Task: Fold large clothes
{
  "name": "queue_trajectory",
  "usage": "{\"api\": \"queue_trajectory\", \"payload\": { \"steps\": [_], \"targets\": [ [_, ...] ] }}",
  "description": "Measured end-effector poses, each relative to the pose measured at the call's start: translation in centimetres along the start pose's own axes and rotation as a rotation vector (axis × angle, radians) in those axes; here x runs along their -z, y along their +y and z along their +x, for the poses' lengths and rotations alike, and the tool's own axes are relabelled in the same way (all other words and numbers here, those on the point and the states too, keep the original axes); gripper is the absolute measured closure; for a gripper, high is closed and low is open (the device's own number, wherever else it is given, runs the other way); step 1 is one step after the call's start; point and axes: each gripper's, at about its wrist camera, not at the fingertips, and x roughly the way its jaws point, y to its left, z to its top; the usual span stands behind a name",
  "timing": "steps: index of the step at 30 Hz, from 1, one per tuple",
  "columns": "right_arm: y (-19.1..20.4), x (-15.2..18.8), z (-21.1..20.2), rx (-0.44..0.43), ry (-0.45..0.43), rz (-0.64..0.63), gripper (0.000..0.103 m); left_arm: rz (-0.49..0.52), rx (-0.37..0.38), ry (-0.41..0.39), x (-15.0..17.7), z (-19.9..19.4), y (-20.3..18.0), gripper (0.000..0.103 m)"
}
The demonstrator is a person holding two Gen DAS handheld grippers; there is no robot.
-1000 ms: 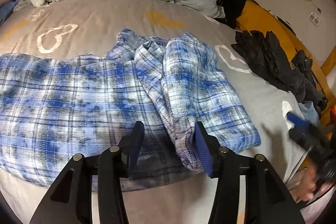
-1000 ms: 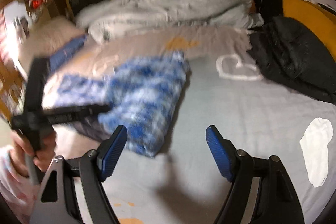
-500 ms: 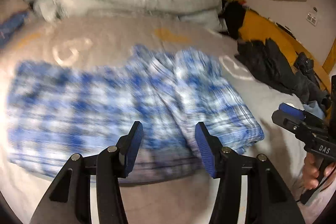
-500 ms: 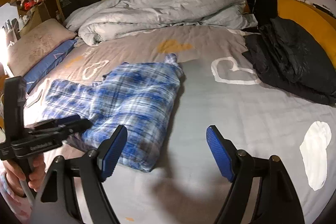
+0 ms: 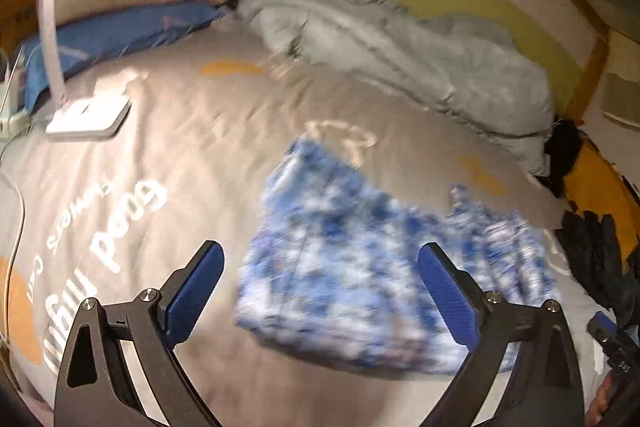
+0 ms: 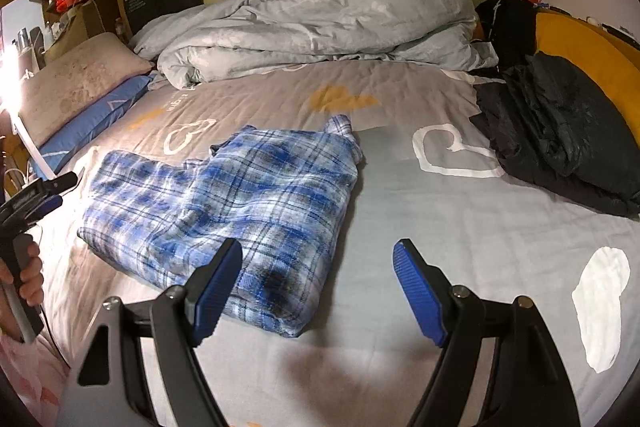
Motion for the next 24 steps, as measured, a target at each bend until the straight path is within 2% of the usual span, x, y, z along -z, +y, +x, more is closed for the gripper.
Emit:
{"api": "queue_trajectory", "payload": {
  "steps": [2,6,8,10,11,12,13,14,16,19,21,22,23,24],
  "targets": [
    [0.2,0.0,0.1,0.001,0.0,-0.011,0.027,-0.045,0.019,0.039,0.9,0.7,1.0,0.006],
    [0.3,0.0,0.0,0.0,-0.003,-0.014,0.027,-0.161,0.106,0.172,2.2,3.1,2.7,0.007],
    [0.2,0.1,0.1,-0.001,0.001,-0.011,0.027,-0.225,0.165,0.246,3.2,4.6,3.2,0.013],
    [0.1,0.1,0.3,-0.003,0.008,-0.006,0.027,-0.204,0.194,0.266,3.6,5.3,2.6,0.024],
    [0.1,0.1,0.4,-0.005,0.012,-0.004,0.027,-0.179,0.201,0.26,3.5,5.3,2.3,0.033],
    [0.1,0.2,0.5,-0.005,0.014,-0.004,0.027,-0.181,0.223,0.266,3.6,5.6,2.1,0.046],
    [0.2,0.1,0.7,-0.007,0.014,-0.004,0.027,-0.21,0.235,0.261,3.6,5.9,2.4,0.058],
    [0.2,0.1,0.9,-0.005,0.009,-0.002,0.027,-0.238,0.243,0.249,3.6,6.0,2.6,0.064],
    [0.3,-0.3,1.4,0.001,-0.002,0.018,0.027,-0.205,0.198,0.199,3.1,5.3,2.0,0.082],
    [0.6,-1.0,2.1,-0.028,-0.024,0.04,0.027,-0.062,0.16,0.064,2.1,2.4,-1.1,0.086],
    [1.0,-1.4,2.6,-0.081,-0.033,0.051,0.028,0.016,0.161,0.005,1.6,0.5,-3.1,0.087],
    [1.2,-1.5,2.8,-0.106,-0.031,0.049,0.035,0.046,0.18,-0.022,1.3,-0.5,-4.1,0.087],
    [1.8,-1.5,3.1,-0.146,-0.029,0.043,0.047,0.068,0.206,-0.041,1.1,-1.4,-4.9,0.087],
    [2.2,-1.5,3.3,-0.174,-0.024,0.032,0.053,0.091,0.235,-0.057,0.9,-2.3,-6.1,0.087]
  ]
}}
